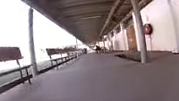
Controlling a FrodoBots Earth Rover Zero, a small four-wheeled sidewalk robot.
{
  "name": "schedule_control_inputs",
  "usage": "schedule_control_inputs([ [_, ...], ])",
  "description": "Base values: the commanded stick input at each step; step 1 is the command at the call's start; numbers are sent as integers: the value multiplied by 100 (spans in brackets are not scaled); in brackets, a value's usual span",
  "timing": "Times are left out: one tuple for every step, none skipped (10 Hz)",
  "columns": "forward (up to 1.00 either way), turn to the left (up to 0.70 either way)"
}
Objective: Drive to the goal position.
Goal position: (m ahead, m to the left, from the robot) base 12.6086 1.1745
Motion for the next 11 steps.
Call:
schedule_control_inputs([
  [70,0],
  [70,0],
  [70,0],
  [70,0],
  [70,0],
  [70,0],
  [70,0],
  [70,0],
  [70,0],
  [70,0],
  [70,0],
])
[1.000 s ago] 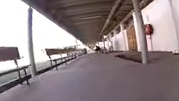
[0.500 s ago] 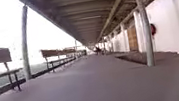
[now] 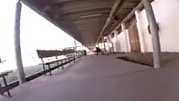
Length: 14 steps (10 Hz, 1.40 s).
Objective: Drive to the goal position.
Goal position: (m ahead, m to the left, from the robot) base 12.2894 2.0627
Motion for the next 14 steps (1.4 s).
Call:
schedule_control_inputs([
  [70,0],
  [70,0],
  [70,0],
  [70,0],
  [70,0],
  [70,0],
  [70,0],
  [70,0],
  [70,21],
  [70,29],
  [70,18],
  [70,9],
  [70,0],
  [70,0],
])
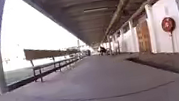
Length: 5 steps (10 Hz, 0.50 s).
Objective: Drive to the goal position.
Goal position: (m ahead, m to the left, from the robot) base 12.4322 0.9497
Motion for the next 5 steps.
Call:
schedule_control_inputs([
  [70,0],
  [70,0],
  [70,0],
  [70,0],
  [70,0],
])
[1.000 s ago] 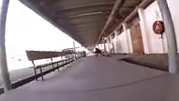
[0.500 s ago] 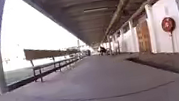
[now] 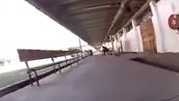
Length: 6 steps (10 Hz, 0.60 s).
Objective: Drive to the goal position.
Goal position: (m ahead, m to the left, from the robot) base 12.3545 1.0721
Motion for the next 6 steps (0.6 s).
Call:
schedule_control_inputs([
  [70,0],
  [70,0],
  [70,0],
  [70,0],
  [70,0],
  [70,0],
])
